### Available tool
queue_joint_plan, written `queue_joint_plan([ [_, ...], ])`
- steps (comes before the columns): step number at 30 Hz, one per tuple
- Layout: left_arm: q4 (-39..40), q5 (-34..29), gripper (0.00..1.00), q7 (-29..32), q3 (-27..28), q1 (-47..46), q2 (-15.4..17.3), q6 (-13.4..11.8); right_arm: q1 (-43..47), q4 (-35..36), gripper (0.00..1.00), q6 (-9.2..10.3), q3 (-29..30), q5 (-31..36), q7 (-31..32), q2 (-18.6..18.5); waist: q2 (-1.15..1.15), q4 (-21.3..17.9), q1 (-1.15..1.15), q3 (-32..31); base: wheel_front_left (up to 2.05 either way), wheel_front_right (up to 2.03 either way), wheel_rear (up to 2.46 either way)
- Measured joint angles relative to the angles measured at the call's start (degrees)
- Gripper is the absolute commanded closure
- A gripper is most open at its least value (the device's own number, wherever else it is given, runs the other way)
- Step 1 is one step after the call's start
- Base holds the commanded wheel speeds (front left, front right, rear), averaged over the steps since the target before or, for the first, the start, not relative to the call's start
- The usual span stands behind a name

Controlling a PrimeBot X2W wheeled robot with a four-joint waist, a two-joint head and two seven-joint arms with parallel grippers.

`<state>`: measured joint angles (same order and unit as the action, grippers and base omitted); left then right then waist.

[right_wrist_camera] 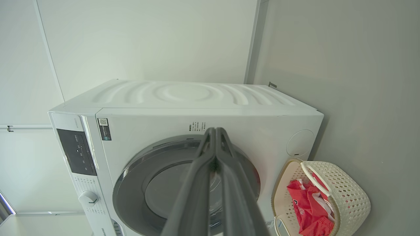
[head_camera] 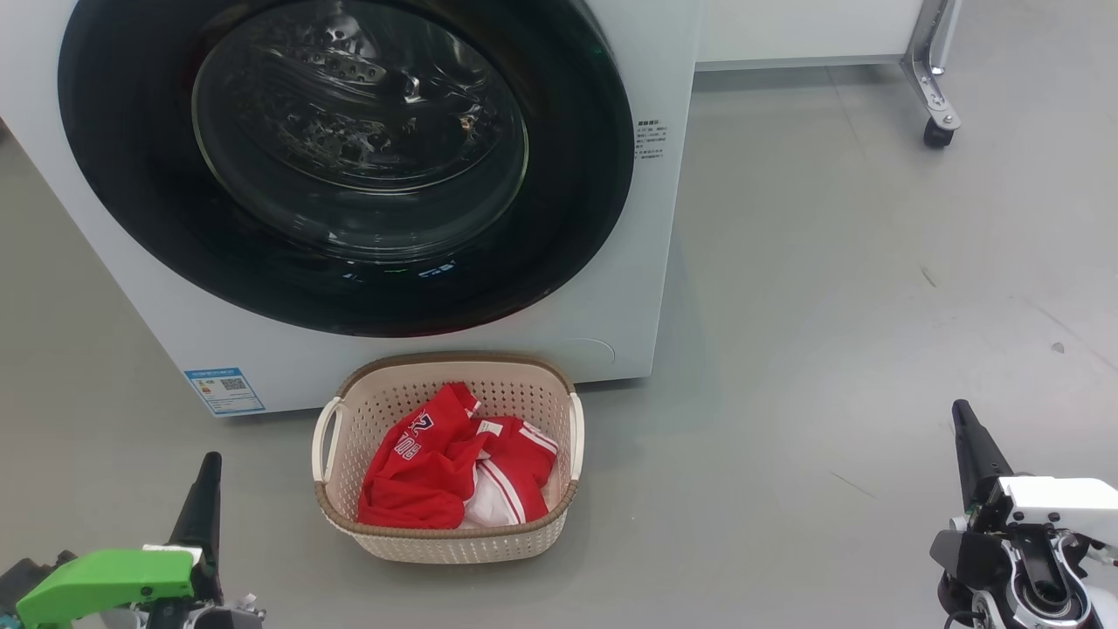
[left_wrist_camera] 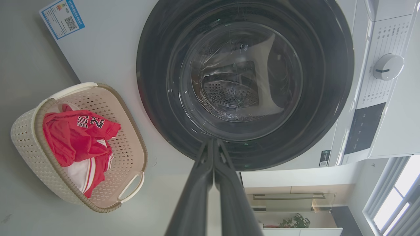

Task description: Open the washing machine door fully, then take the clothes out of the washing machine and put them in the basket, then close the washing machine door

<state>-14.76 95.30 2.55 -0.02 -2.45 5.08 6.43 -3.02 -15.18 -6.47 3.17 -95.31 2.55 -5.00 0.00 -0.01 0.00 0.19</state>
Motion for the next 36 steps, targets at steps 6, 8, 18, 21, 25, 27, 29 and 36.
queue_joint_plan([
  [6, -0.2, 0.0, 1.0, 0.25, 0.03, 0.0, -0.02, 0.01, -0.01, -0.1, 1.0, -0.03, 0.03, 0.0, 0.01, 0.0, 0.0, 0.0, 0.0, -0.01, 0.0, 0.0, 0.0],
  [8, -0.24, 0.0, 1.0, 0.25, 0.04, -0.01, -0.02, 0.02, -0.02, -0.14, 1.0, -0.03, 0.04, 0.0, 0.01, 0.0, 0.0, 0.0, 0.0, -0.01, 0.0, 0.0, 0.0],
  [18, -0.55, 0.0, 1.0, 0.4, 0.09, -0.1, -0.05, 0.43, -0.04, -0.34, 1.0, -0.04, 0.12, 0.0, 0.19, 0.0, 0.0, 0.0, 0.0, -0.02, 0.0, 0.0, 0.0],
  [21, -0.58, 0.0, 1.0, 0.4, 0.1, -0.16, -0.08, 0.43, -0.05, -0.36, 1.0, -0.07, 0.13, 0.0, 0.19, 0.0, 0.0, 0.0, 0.0, -0.03, 0.0, 0.0, 0.0],
  [25, -0.66, 0.0, 1.0, 0.4, 0.12, -0.23, -0.1, 0.43, -0.05, -0.4, 1.0, -0.21, 0.14, 0.0, 0.23, 0.0, 0.0, 0.0, 0.0, -0.03, 0.0, 0.0, 0.0],
  [27, -0.74, 0.0, 1.0, 0.4, 0.13, -0.24, -0.11, 0.43, -0.06, -0.43, 1.0, -0.21, 0.15, 0.0, 0.25, 0.0, 0.0, 0.0, 0.0, -0.03, 0.0, 0.0, 0.0],
  [29, -0.79, 0.0, 1.0, 0.41, 0.14, -0.24, -0.11, 0.44, -0.06, -0.46, 1.0, -0.21, 0.16, 0.0, 0.25, 0.0, 0.0, 0.0, 0.0, -0.03, 0.0, 0.0, 0.0],
  [36, -0.88, 0.0, 1.0, 0.41, 0.18, -0.27, -0.12, 0.44, -0.07, -0.58, 1.0, -0.36, 0.19, 0.0, 0.25, 0.0, 0.0, 0.0, 0.0, -0.03, 0.0, 0.0, 0.0],
])
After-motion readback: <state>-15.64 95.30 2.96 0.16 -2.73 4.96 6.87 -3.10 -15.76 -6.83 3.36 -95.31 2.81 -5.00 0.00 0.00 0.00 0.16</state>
